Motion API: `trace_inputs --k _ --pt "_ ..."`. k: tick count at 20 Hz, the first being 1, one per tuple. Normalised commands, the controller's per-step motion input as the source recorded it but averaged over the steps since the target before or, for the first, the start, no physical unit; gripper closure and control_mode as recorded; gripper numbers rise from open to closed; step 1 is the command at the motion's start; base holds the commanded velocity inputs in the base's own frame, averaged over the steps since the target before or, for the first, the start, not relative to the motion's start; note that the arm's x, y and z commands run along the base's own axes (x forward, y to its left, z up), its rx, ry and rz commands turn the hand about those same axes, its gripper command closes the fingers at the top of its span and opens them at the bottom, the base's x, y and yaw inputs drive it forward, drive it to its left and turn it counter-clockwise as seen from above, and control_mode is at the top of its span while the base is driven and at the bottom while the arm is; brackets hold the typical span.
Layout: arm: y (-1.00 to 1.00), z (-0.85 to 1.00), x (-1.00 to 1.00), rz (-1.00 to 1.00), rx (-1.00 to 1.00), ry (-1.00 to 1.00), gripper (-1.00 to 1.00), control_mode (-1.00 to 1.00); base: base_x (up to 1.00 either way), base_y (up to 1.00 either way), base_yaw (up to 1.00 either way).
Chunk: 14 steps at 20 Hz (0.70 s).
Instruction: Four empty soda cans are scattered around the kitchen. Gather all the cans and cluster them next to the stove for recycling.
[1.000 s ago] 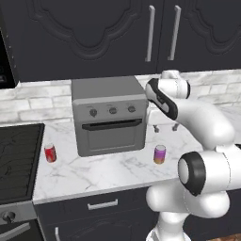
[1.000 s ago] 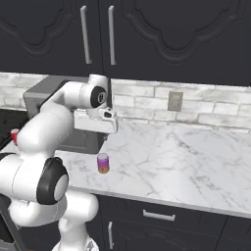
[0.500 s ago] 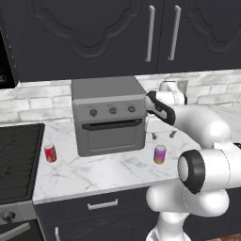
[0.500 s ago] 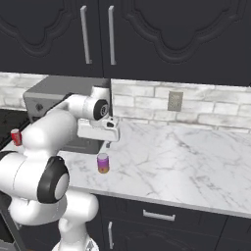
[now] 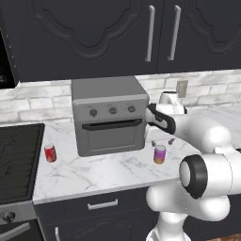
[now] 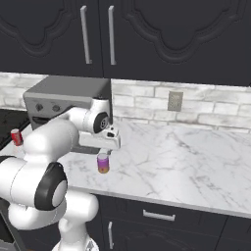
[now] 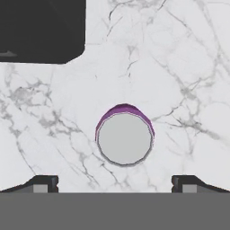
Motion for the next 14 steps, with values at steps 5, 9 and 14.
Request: trace_inputs --k 5,9,14 --pt "0.00 -0.14 0.15 0.00 0.00 0.00 -1.00 -1.00 0.00 0.00 0.00" --pt "0.00 -0.14 0.18 0.00 0.00 -0.01 -1.00 -1.00 0.00 0.00 0.00" --pt "-0.02 -0.12 0.12 0.00 0.00 -0.01 -1.00 -1.00 0.00 0.00 0.00"
